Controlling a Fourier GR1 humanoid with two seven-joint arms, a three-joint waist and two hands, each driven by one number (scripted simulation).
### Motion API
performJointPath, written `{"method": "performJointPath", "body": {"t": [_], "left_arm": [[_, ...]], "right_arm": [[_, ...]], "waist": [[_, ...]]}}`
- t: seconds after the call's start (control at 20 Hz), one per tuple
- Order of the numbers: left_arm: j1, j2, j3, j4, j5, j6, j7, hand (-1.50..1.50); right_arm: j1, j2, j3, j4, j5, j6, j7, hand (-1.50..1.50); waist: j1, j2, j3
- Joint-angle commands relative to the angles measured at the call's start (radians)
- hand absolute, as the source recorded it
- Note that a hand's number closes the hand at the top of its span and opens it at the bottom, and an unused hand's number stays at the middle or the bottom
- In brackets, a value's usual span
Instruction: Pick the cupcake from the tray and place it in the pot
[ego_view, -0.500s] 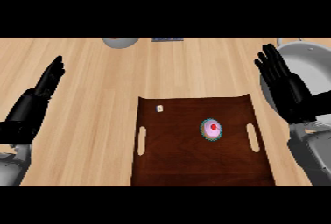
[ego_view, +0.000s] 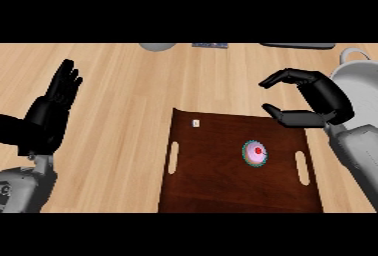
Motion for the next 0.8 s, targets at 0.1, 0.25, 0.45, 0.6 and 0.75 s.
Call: {"method": "performJointPath", "body": {"t": [0.1, 0.25, 0.45, 0.6, 0.75], "left_arm": [[0.0, -0.031, 0.045, 0.035, 0.052, 0.014, 0.029, 0.0], [-0.008, -0.042, 0.058, 0.005, 0.074, 0.02, 0.06, 0.0], [0.026, -0.062, 0.023, -0.047, 0.026, 0.061, 0.08, 0.0], [0.022, -0.043, 0.056, 0.013, 0.042, 0.029, 0.052, 0.0], [0.004, -0.057, 0.055, 0.042, 0.033, 0.041, 0.054, 0.0]], "right_arm": [[-0.054, 0.029, -0.011, 0.276, 0.065, 0.166, -0.4, -1.5], [-0.087, -0.007, -0.011, 0.363, 0.111, 0.262, -0.57, -1.5], [-0.214, -0.082, 0.023, 0.439, 0.182, 0.384, -0.558, -1.5], [-0.244, -0.105, 0.124, 0.394, 0.282, 0.398, -0.525, -1.5], [-0.266, -0.128, 0.232, 0.304, 0.37, 0.416, -0.466, -1.5]], "waist": [[0.001, 0.002, 0.004], [-0.014, -0.01, 0.003], [-0.029, -0.02, 0.001], [-0.036, -0.02, 0.0], [-0.057, -0.025, -0.001]]}}
